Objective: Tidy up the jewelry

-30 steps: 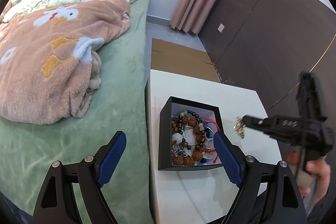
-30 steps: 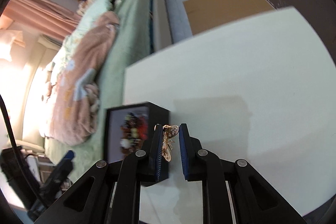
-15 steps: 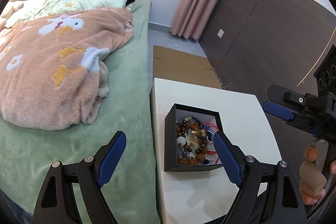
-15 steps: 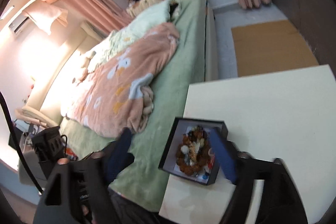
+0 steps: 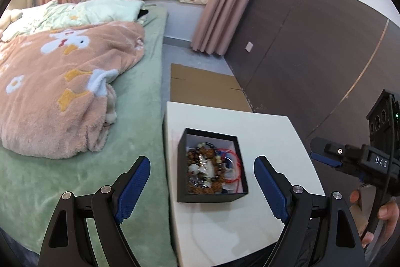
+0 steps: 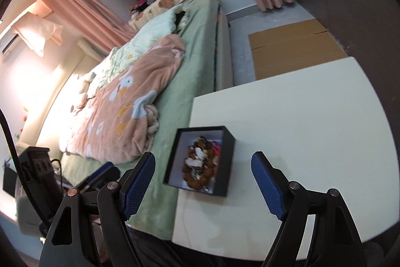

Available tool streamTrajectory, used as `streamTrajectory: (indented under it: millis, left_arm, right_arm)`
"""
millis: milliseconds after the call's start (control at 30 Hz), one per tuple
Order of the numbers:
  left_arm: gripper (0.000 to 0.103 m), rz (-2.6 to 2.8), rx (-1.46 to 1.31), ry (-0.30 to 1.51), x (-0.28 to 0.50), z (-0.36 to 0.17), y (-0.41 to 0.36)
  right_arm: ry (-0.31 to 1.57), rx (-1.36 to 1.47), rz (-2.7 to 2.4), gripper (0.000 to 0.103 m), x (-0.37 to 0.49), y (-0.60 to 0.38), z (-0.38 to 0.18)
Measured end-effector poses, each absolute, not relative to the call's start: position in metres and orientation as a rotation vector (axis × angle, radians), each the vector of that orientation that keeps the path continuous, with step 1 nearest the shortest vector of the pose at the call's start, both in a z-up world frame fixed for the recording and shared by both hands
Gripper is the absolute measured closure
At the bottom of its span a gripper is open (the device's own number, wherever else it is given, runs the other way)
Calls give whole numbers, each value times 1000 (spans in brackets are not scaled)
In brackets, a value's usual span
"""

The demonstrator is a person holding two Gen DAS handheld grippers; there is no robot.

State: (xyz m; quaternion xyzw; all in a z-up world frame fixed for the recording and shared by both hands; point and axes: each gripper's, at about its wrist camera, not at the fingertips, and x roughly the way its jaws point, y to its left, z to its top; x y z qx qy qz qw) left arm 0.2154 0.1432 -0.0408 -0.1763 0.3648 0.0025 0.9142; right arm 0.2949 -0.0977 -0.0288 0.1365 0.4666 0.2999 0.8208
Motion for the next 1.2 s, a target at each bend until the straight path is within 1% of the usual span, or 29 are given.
streamTrajectory:
  millis: [233,300,333,367,433,467,533,667,733,967,1200]
  left_arm:
    - [17,-17,-306,746,209,-31,117]
    - [16,-36,-283,739,206,-27,107]
    - [13,-46,-262,737,204,-24,101]
    - [7,-52,-248,733,201,-22,96]
    - [2,-60,-232,723,196,-19,88]
    - [2,-60,-229,718,193,-18,84]
    - [2,-54,-231,707,186,-15,78]
    - [1,-48,-198,678,173,-7,61]
    - [1,-51,-185,666,168,-4,51]
    - [1,-56,-158,644,152,6,27]
    - [1,-54,-136,618,138,14,9]
  right_arm:
    - [938,309,578,21,271,-130,-25]
    - [926,306,572,19,262,-138,-24]
    - [921,310,572,18,260,-141,-23]
    - [915,319,573,18,255,-146,-22]
    - [899,324,574,16,247,-155,-21]
    - [890,315,572,14,243,-157,-20]
    - [875,297,567,4,236,-163,-18]
    - [844,276,561,4,220,-176,-13]
    - [816,249,550,0,213,-181,-10]
    - [767,231,555,0,191,-199,-8]
    - [768,220,544,0,176,-214,-16]
